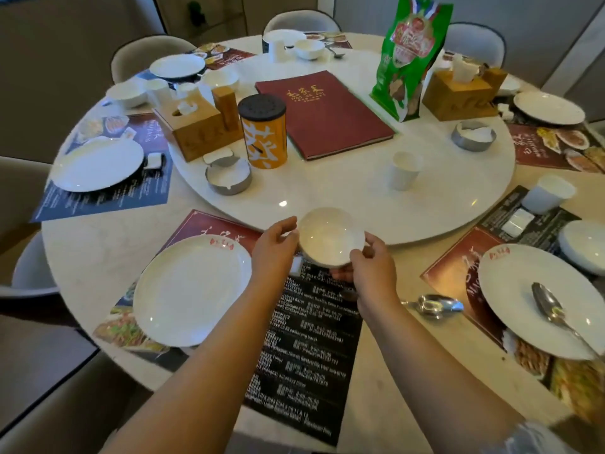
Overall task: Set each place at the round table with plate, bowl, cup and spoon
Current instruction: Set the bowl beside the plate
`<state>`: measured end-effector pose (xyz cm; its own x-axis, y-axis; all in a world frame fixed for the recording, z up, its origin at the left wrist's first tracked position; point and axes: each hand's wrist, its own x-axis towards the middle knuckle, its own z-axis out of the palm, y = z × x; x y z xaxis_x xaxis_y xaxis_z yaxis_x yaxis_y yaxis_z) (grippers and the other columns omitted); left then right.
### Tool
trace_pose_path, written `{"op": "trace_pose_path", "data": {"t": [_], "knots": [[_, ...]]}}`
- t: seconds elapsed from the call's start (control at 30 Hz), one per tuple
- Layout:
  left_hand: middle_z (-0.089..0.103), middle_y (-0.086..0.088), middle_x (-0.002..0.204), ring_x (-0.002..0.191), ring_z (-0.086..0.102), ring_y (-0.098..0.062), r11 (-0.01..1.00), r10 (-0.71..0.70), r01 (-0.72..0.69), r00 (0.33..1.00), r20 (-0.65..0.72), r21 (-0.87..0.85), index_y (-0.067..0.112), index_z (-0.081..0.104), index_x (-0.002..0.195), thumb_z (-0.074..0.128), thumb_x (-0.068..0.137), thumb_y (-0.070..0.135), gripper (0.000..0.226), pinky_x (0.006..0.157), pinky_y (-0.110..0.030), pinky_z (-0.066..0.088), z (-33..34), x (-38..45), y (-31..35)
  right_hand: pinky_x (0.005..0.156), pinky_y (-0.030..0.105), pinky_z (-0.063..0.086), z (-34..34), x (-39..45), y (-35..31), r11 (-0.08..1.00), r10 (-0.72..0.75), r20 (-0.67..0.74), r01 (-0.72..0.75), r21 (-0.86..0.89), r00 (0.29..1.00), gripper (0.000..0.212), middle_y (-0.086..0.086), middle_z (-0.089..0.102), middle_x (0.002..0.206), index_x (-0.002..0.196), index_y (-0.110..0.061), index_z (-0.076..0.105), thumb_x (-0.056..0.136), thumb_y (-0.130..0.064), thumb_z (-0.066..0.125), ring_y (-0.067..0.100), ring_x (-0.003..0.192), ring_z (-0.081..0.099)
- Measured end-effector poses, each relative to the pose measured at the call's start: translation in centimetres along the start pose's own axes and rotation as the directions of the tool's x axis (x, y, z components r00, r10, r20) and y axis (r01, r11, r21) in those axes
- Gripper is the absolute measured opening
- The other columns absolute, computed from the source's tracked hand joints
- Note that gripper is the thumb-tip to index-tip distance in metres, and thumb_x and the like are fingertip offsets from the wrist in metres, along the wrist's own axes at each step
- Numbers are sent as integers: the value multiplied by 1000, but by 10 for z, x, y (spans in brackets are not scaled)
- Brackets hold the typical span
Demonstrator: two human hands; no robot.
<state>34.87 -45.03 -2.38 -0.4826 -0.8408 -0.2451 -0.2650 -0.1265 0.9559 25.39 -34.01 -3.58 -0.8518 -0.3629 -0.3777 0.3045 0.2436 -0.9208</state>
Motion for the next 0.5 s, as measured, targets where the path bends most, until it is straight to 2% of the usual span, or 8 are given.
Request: {"op": "trace_pose_path", "data": {"t": [0.13, 0.3, 0.5], "knots": [[69, 10, 114, 104, 64, -13, 999, -11, 12, 1000, -19, 52, 32, 68, 117, 61, 84, 27, 34, 97, -42, 51, -27, -47, -20, 64, 40, 62, -4, -43, 23, 999, 2, 77, 0, -33, 997, 44, 1, 63, 103, 133, -21, 52, 93, -2, 47, 27, 61, 69], [62, 11, 114, 102, 59, -9, 995, -56, 61, 996, -64, 82, 28, 65, 120, 60, 90, 19, 32, 93, -36, 49, -51, -88, -43, 68, 44, 62, -9, -78, 49, 995, 35, 143, -20, -102, 989, 46, 2, 64, 105, 133, -25, 52, 93, -3, 49, 29, 66, 72], [63, 7, 110, 101, 57, -11, 988, -85, 94, 993, -80, 120, 25, 64, 121, 57, 91, 14, 33, 92, -36, 49, -61, -108, -60, 69, 47, 61, -9, -98, 73, 990, 32, 130, -13, -144, 991, 42, 2, 63, 110, 129, -22, 51, 92, -4, 51, 28, 63, 72]]}}
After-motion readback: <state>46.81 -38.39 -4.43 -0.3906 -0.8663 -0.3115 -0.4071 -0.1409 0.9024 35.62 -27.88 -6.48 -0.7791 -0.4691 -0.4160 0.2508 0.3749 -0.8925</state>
